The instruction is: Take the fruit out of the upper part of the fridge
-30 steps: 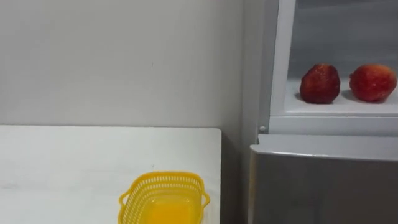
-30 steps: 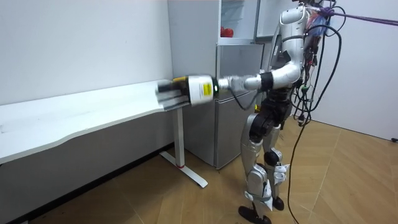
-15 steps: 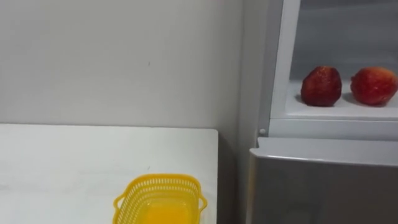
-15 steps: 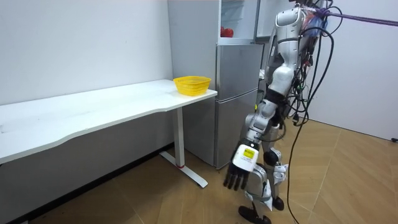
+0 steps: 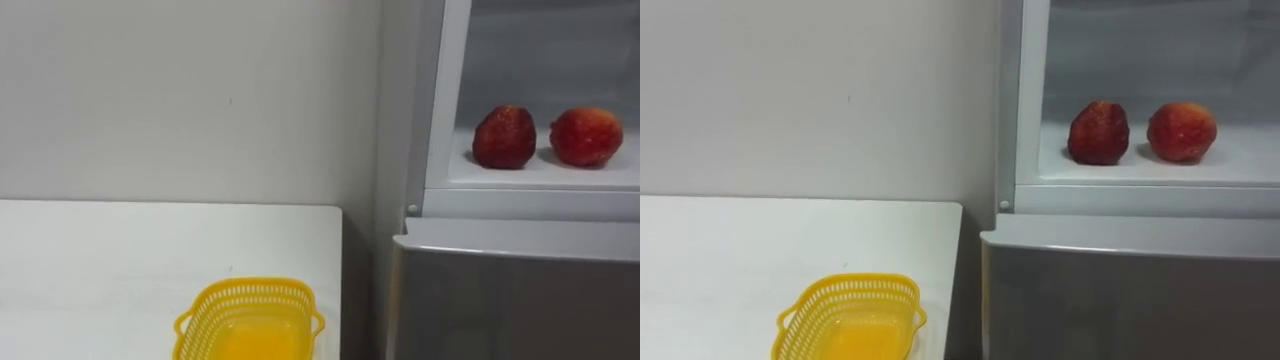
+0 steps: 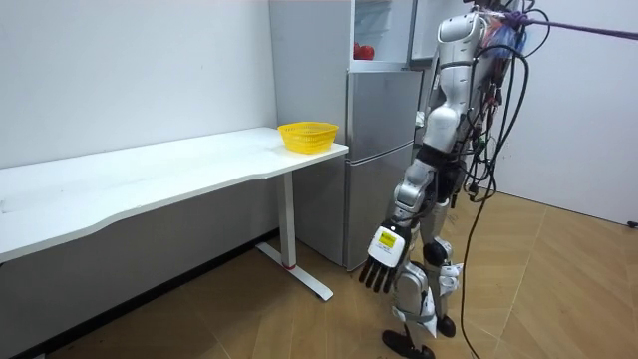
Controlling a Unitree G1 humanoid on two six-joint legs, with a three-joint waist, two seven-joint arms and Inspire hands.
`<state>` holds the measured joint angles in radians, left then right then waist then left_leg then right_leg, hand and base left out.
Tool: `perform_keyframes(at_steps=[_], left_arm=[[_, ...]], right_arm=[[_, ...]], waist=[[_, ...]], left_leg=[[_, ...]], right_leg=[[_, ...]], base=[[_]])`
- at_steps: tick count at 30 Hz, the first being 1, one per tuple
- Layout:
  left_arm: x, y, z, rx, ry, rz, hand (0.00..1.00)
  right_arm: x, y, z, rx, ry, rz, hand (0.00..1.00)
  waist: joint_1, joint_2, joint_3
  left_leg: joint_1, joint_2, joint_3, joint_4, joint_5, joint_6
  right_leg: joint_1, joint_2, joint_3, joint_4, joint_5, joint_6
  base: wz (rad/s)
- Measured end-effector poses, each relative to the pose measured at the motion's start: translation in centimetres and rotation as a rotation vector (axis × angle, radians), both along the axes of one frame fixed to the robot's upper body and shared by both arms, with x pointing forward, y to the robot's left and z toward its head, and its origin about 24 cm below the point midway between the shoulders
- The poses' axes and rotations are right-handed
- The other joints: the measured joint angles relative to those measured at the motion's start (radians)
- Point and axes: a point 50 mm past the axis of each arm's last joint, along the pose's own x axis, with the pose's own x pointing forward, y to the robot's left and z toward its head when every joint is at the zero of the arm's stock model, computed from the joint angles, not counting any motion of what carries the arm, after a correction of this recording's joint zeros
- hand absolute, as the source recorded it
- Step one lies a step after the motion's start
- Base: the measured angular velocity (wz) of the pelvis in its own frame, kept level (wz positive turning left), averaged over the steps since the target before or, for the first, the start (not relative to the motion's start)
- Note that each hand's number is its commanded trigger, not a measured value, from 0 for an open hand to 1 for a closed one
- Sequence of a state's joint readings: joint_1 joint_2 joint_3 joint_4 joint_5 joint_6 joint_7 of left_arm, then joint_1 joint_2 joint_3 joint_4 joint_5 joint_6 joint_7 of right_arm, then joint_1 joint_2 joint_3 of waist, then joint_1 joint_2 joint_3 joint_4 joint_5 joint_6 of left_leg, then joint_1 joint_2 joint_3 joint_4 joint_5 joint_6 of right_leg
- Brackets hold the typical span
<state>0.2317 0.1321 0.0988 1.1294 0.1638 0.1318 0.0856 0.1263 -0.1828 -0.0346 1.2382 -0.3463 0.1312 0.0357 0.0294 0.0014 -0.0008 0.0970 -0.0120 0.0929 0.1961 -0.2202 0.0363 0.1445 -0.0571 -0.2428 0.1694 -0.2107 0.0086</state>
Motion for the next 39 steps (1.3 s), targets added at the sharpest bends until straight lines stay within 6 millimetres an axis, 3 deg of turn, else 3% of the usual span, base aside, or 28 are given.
perform_keyframes(at_steps=[5, 10, 13, 17, 18, 19, 24, 29, 31, 39], left_arm=[[1.7, -0.4, 0.0, -0.024, -0.010, -0.133, 0.00], [4.0, -0.7, 0.1, -0.024, -0.094, -0.197, 0.00], [4.2, -0.8, 0.2, -0.016, -0.119, -0.205, 0.00], [4.3, -0.8, 0.3, -0.010, -0.138, -0.213, 0.00], [4.5, -0.8, 0.3, -0.011, -0.151, -0.214, 0.00], [4.5, -0.8, 0.3, -0.010, -0.159, -0.215, 0.00], [4.5, -0.9, 0.4, -0.002, -0.196, -0.211, 0.00], [3.3, -0.7, 0.2, -0.007, -0.186, -0.128, 0.00], [2.9, -0.5, 0.2, -0.005, -0.172, -0.143, 0.00], [1.9, -1.0, -0.1, -0.025, -0.109, -0.242, 0.00]], right_arm=[[1.1, 0.2, 0.1, -0.035, -0.077, -0.052, 0.00], [6.1, 0.6, 1.1, -0.066, -0.371, -0.167, 0.00], [8.8, 0.6, 2.3, -0.077, -0.528, -0.180, 0.00], [10.1, 0.6, 3.8, -0.103, -0.661, -0.142, 0.00], [10.8, 0.7, 4.9, -0.125, -0.734, -0.097, 0.00], [11.7, 0.9, 6.1, -0.144, -0.814, -0.061, 0.00], [13.9, 2.2, 11.7, -0.194, -1.140, -0.001, 0.00], [14.8, 3.0, 15.9, -0.268, -1.346, 0.026, 0.00], [15.6, 3.8, 18.6, -0.287, -1.494, 0.047, 0.00], [16.2, 6.0, 21.8, -0.287, -1.677, 0.108, 0.00]], waist=[[-0.002, -0.007, -0.0008], [-0.024, -0.006, 0.0017], [-0.028, -0.003, 0.0008], [-0.036, -0.004, -0.0008], [-0.043, 0.005, -0.0045], [-0.056, 0.007, 0.0003], [-0.058, 0.015, -0.0035], [-0.068, 0.018, -0.0014], [-0.071, 0.017, -0.0018], [-0.053, 0.023, -0.0055]], left_leg=[[0.001, 0.001, 0.017, 0.001, 0.000, 0.000], [0.001, 0.001, 0.024, -0.009, 0.000, 0.000], [0.002, 0.002, 0.038, -0.016, 0.000, 0.000], [0.001, 0.002, 0.041, -0.025, 0.000, 0.000], [0.000, 0.002, 0.045, -0.028, 0.000, 0.000], [-0.001, 0.002, 0.049, -0.028, 0.001, 0.000], [0.004, 0.007, 0.092, -0.030, 0.001, 0.000], [0.008, 0.017, 0.123, -0.039, -0.002, -0.002], [0.004, 0.020, 0.123, -0.046, -0.002, -0.003], [-0.016, 0.022, 0.127, -0.041, -0.001, -0.003]], right_leg=[[-0.004, 0.005, 0.020, 0.001, 0.001, 0.000], [-0.010, 0.005, 0.027, -0.002, 0.001, 0.001], [-0.017, 0.012, 0.041, -0.001, 0.002, 0.002], [-0.024, 0.012, 0.047, 0.000, 0.003, 0.003], [-0.026, 0.011, 0.048, 0.002, 0.003, 0.003], [-0.031, 0.011, 0.051, 0.003, 0.003, 0.003], [-0.049, 0.015, 0.080, 0.007, 0.004, 0.002], [-0.060, 0.025, 0.110, 0.019, 0.010, -0.001], [-0.065, 0.028, 0.109, 0.018, 0.015, -0.004], [-0.092, 0.029, 0.114, 0.036, 0.019, -0.006]], base=[[-0.09], [-0.03], [-0.13], [-0.03], [-0.07], [-0.12], [-0.22], [-0.23], [0.00], [-0.03]])
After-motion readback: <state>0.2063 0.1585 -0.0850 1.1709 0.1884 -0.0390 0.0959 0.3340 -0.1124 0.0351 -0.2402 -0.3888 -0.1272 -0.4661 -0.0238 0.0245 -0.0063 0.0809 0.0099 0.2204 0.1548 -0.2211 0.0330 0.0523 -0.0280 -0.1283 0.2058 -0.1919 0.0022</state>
